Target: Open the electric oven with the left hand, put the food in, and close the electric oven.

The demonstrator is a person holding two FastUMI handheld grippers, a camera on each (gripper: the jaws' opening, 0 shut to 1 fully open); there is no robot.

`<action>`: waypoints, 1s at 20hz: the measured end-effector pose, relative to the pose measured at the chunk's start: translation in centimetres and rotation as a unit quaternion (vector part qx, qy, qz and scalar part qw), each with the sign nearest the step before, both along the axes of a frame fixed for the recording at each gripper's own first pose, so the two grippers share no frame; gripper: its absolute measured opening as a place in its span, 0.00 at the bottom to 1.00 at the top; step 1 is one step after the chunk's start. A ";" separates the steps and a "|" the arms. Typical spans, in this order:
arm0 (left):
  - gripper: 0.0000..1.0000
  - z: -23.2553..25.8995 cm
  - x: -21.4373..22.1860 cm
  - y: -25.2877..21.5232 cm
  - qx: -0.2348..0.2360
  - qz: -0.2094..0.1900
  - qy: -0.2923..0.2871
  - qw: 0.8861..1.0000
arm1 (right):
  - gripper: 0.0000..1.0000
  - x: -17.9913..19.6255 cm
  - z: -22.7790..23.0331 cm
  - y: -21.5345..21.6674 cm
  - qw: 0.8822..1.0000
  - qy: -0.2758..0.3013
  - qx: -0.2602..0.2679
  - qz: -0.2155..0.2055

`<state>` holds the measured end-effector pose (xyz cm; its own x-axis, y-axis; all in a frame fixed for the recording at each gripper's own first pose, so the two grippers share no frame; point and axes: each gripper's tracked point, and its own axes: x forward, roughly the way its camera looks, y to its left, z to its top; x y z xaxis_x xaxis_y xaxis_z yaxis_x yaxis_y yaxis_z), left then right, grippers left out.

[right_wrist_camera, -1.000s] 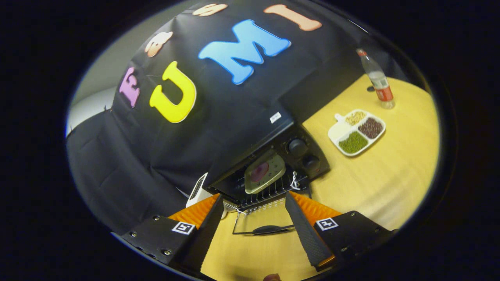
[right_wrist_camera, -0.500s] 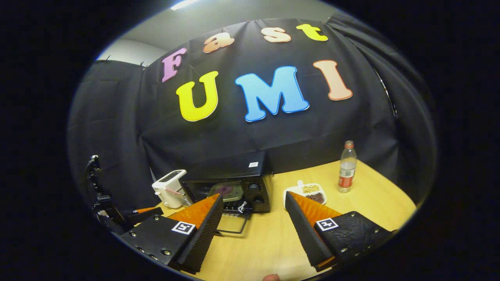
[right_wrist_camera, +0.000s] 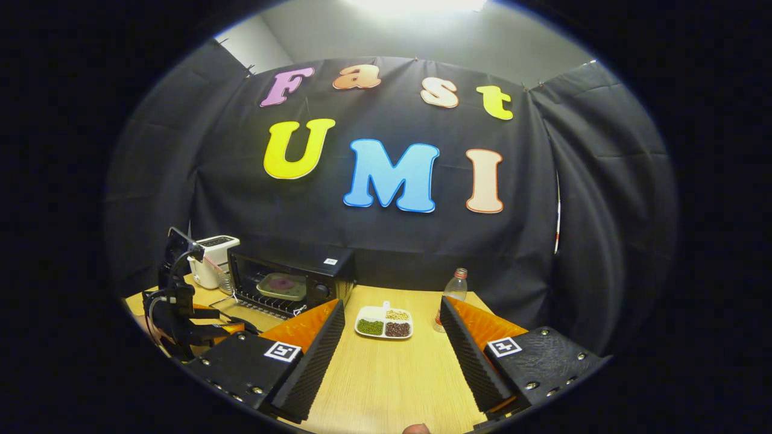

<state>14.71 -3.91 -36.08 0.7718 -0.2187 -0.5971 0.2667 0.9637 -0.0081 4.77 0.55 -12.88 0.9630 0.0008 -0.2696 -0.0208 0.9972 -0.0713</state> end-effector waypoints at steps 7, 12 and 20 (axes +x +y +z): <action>1.00 -5.2 -0.4 -0.7 0.016 -0.005 0.054 0.998 | 0.96 -1.0 -1.1 -2.0 0.999 0.023 0.011 -0.044; 0.97 -6.5 0.7 -0.4 0.021 -0.001 0.058 0.998 | 0.96 -1.6 -1.2 -3.1 0.997 0.026 0.011 -0.067; 0.96 -5.3 1.3 0.1 0.040 0.004 0.040 0.998 | 0.96 -1.2 -1.7 -2.4 0.997 0.028 0.026 -0.060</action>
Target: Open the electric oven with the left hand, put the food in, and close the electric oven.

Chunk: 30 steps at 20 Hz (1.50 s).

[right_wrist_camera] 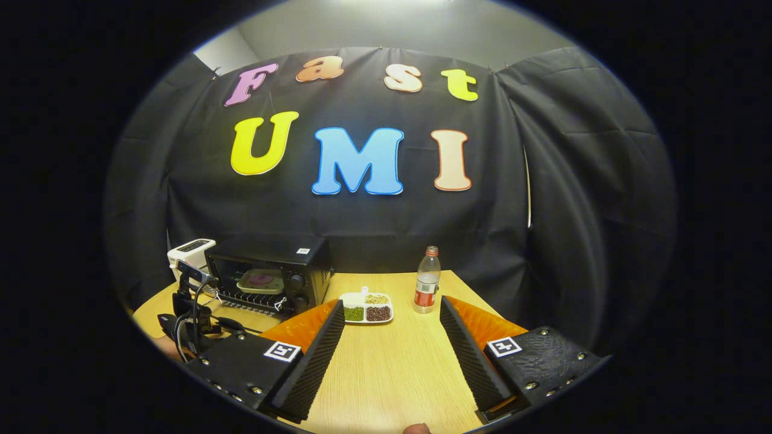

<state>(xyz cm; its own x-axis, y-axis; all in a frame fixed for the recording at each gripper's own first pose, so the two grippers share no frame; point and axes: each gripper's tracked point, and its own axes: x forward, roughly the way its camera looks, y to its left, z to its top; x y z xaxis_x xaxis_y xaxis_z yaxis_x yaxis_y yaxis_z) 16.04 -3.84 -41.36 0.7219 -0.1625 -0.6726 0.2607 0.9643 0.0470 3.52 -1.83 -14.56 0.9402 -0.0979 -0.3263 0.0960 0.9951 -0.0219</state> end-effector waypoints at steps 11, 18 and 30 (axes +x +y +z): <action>1.00 8.1 3.3 -0.1 -0.006 -0.001 -0.083 0.997 | 0.96 1.9 -0.3 0.8 1.000 -0.001 0.021 0.021; 0.96 11.9 7.4 -1.0 -0.020 -0.003 -0.125 0.992 | 0.96 2.6 -0.3 1.3 0.999 -0.005 0.028 0.018; 1.00 27.2 5.0 -2.9 -0.071 0.012 -0.245 0.967 | 0.96 3.3 3.3 -1.6 0.997 -0.056 0.048 0.015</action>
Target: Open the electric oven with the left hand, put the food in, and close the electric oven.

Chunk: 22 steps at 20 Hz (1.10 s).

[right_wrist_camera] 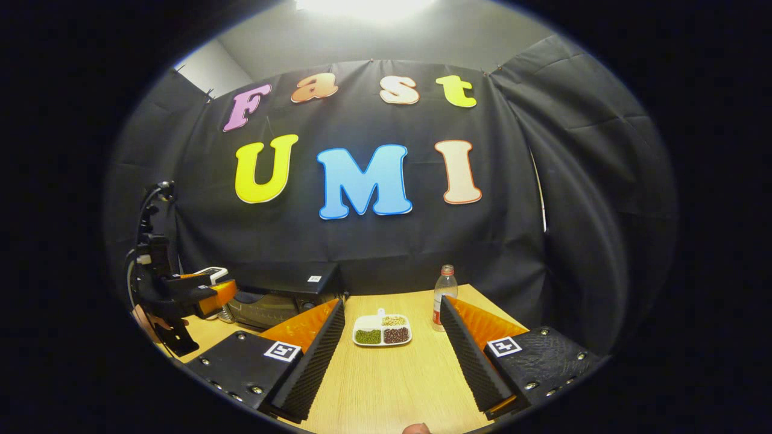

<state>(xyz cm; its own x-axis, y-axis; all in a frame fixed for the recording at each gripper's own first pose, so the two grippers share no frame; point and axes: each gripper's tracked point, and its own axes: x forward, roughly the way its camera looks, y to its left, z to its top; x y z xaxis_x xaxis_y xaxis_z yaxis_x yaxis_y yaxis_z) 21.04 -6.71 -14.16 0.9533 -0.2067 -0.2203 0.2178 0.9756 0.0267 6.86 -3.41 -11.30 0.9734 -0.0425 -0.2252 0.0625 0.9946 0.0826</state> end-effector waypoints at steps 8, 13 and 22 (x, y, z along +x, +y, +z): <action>0.97 10.0 -11.2 -1.8 -0.005 0.030 -0.066 0.997 | 0.96 -3.2 4.1 -3.6 0.999 -0.046 0.001 0.026; 0.98 13.2 -16.8 -1.0 -0.012 0.049 -0.083 0.995 | 0.96 -5.3 5.8 -3.2 0.997 -0.063 -0.005 0.052; 1.00 13.2 -21.8 4.4 0.003 0.067 -0.085 0.994 | 0.96 -7.6 6.2 -0.4 0.996 -0.063 0.001 0.057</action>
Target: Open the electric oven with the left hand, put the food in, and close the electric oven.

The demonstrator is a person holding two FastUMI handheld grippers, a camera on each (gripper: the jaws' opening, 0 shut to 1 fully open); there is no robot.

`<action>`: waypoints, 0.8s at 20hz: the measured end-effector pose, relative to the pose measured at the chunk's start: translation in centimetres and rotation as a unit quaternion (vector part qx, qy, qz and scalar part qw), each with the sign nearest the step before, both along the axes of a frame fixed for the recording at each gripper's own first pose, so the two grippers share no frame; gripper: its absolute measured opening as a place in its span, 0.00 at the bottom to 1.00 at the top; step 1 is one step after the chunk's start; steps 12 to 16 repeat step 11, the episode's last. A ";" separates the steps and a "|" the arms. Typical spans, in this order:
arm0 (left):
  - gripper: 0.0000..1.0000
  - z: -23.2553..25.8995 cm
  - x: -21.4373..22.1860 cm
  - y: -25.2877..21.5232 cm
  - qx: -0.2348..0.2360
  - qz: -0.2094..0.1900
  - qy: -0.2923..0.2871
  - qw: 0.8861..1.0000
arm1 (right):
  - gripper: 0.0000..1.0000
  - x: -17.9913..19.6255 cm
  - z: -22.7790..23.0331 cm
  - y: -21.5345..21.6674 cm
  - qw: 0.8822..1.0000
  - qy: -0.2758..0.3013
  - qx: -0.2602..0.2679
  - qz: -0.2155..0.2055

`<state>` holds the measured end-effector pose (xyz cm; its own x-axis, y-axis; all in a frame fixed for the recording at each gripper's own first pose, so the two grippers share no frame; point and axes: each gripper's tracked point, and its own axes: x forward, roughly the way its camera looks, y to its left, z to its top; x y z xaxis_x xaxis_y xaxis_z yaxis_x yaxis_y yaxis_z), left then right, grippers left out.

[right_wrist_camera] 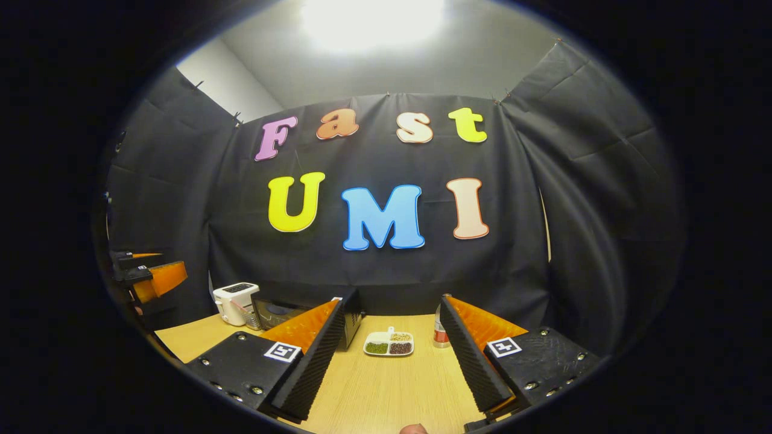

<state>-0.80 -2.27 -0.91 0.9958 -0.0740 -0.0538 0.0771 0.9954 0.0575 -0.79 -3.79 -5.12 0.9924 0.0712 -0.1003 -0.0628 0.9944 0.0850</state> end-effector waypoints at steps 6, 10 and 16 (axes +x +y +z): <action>1.00 0.1 -0.3 1.9 -0.003 -0.004 -0.009 1.000 | 0.96 -0.9 0.1 1.0 1.000 0.005 -0.008 -0.013; 1.00 0.6 -0.4 2.6 -0.005 -0.005 -0.016 1.000 | 0.96 -1.1 0.6 1.7 1.000 -0.001 -0.016 -0.012; 1.00 0.6 -0.4 2.8 -0.003 -0.005 -0.017 1.000 | 0.96 -1.2 0.8 1.9 1.000 -0.002 -0.015 -0.012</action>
